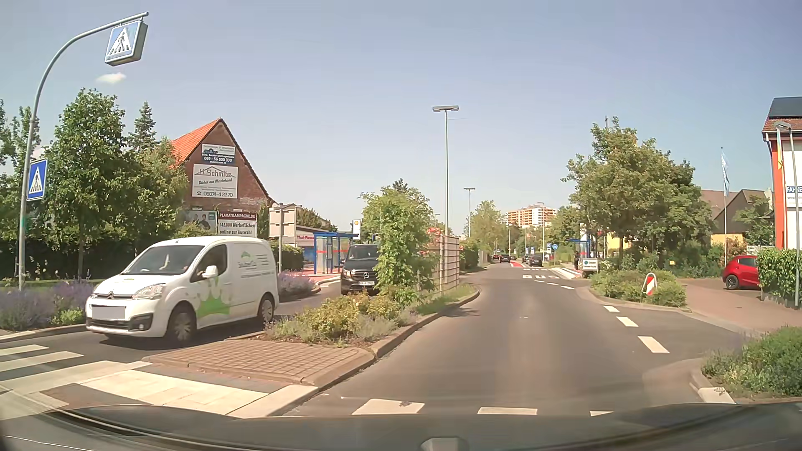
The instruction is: Follow the waypoints while adhering to traffic rules and regulations
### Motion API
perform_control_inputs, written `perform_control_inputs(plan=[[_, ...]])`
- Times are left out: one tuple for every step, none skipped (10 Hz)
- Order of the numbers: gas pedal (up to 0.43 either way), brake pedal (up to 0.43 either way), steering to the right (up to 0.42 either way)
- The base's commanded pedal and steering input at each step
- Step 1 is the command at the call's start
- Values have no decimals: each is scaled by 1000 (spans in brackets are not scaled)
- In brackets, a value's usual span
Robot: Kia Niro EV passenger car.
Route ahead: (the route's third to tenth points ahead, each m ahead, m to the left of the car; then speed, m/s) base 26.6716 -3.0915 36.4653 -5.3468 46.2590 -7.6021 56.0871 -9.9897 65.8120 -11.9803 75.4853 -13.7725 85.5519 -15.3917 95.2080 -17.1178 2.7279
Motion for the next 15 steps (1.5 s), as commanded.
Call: perform_control_inputs(plan=[[350, 0, 251], [370, 0, 245], [370, 0, 236], [370, 0, 222], [378, 0, 214], [378, 0, 207], [378, 0, 200], [378, 0, 186], [378, 0, 174], [370, 0, 155], [370, 0, 138], [370, 0, 127], [370, 0, 118], [358, 0, 109], [350, 0, 90]])
